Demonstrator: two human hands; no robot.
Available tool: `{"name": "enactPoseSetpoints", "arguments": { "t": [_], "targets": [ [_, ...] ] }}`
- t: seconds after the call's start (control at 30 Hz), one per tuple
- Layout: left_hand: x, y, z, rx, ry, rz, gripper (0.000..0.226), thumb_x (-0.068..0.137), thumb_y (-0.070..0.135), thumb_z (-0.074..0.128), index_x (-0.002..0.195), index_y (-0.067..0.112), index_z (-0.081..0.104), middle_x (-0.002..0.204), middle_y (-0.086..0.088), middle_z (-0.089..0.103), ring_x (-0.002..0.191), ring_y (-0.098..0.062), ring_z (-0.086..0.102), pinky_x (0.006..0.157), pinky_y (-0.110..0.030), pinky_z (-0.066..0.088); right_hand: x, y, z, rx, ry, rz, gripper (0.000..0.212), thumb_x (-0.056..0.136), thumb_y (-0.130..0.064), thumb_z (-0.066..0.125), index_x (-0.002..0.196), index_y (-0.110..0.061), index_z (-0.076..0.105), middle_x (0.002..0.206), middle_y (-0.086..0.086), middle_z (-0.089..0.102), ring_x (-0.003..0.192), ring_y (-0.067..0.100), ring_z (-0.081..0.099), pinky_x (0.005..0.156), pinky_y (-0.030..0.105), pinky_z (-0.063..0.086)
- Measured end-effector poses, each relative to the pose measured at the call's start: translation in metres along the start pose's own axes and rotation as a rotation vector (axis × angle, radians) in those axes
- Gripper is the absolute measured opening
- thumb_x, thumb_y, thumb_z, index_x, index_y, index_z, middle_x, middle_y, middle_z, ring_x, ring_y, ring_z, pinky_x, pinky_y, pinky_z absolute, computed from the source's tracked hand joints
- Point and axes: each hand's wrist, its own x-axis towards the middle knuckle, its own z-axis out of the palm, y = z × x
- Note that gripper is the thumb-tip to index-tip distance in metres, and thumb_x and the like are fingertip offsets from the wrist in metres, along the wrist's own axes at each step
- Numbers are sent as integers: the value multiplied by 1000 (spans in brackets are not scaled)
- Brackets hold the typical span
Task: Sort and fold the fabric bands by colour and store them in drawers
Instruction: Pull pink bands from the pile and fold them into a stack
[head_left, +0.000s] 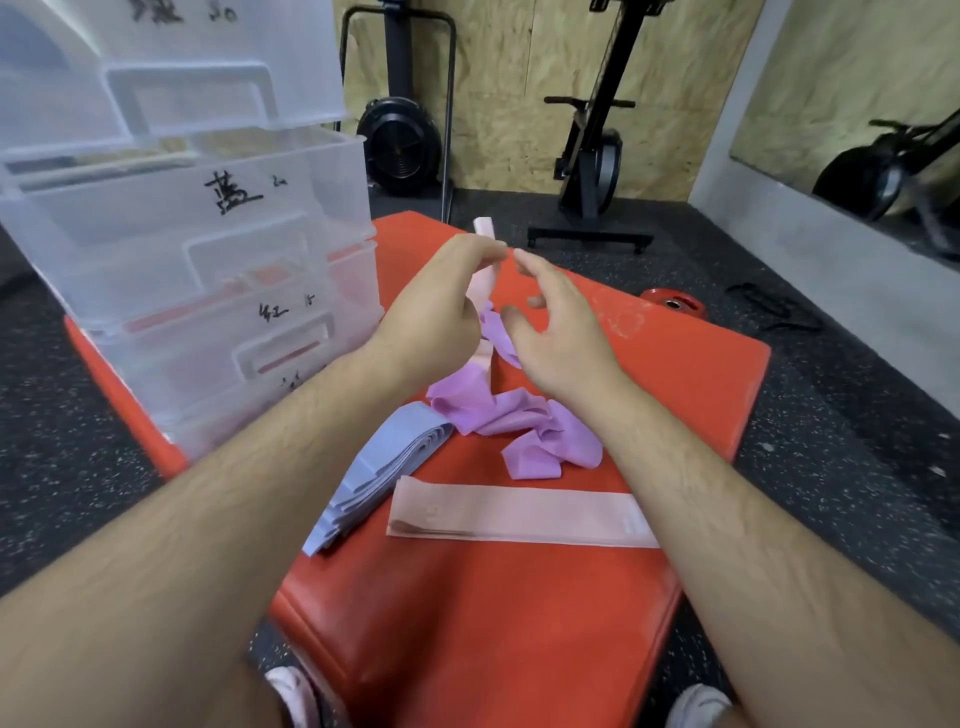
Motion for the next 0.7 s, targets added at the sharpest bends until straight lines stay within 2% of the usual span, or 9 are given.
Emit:
{"name": "enactPoseSetpoints", "arguments": {
  "t": [0.07,0.17,0.27,0.37,0.47,0.53,0.6,0.67,0.7],
  "targets": [
    [0,15,-1,-81,16,60,67,71,-18,31,130,3,54,129,-3,55,124,-7,50,108,-20,38,-4,-7,-11,140,42,-9,49,95,-18,59,142,-28,51,138,-16,56,117,13,57,99,23,46],
    [-1,36,-2,-237,26,39,68,72,-22,27,130,1,53,133,-8,55,130,-9,50,112,-24,38,-12,-16,-24,302,148,-22,40,91,-9,63,126,-26,61,120,-18,65,100,6,64,89,24,52],
    [-5,54,-3,-349,21,37,68,73,-26,25,131,-1,51,137,-11,53,135,-11,48,115,-27,36,-17,-21,-36,325,267,-21,25,92,-10,66,115,-20,65,105,-14,70,88,1,65,82,19,51],
    [-9,63,-2,-446,18,2,68,73,-27,24,130,-3,51,140,-13,53,136,-12,48,115,-28,36,-23,-23,-49,270,324,-39,6,96,-21,65,98,-22,70,89,-11,73,82,8,68,75,26,54],
    [-15,69,-1,-532,0,-67,63,76,-23,27,129,1,52,137,-9,57,133,-11,51,113,-35,40,-29,-23,-54,244,329,-43,7,95,-21,62,91,-22,69,84,-7,73,79,12,69,72,30,55],
    [-19,73,-1,-534,3,-119,55,85,-18,33,127,9,54,133,-1,60,126,-8,57,103,-34,47,-32,-21,-55,222,313,-34,7,96,-19,61,92,-19,67,84,-7,72,75,6,65,66,22,51],
    [-22,76,0,-510,39,-189,42,94,-6,44,124,20,57,118,9,65,107,-1,65,84,-25,50,-33,-18,-57,213,284,-13,8,97,-16,59,95,-19,66,85,-10,70,71,0,60,64,15,47],
    [-22,75,1,-472,79,-264,23,99,16,55,120,24,60,97,12,66,82,3,67,73,-19,46,-34,-15,-59,216,252,-9,13,97,-12,57,96,-23,65,86,-12,70,70,2,60,65,18,50],
    [-23,74,1,-463,85,-295,18,99,25,57,117,26,61,95,12,66,79,1,67,70,-19,46,-35,-13,-59,220,236,-7,14,97,-11,56,97,-23,65,87,-11,70,71,8,63,66,23,52]
  ]
}}
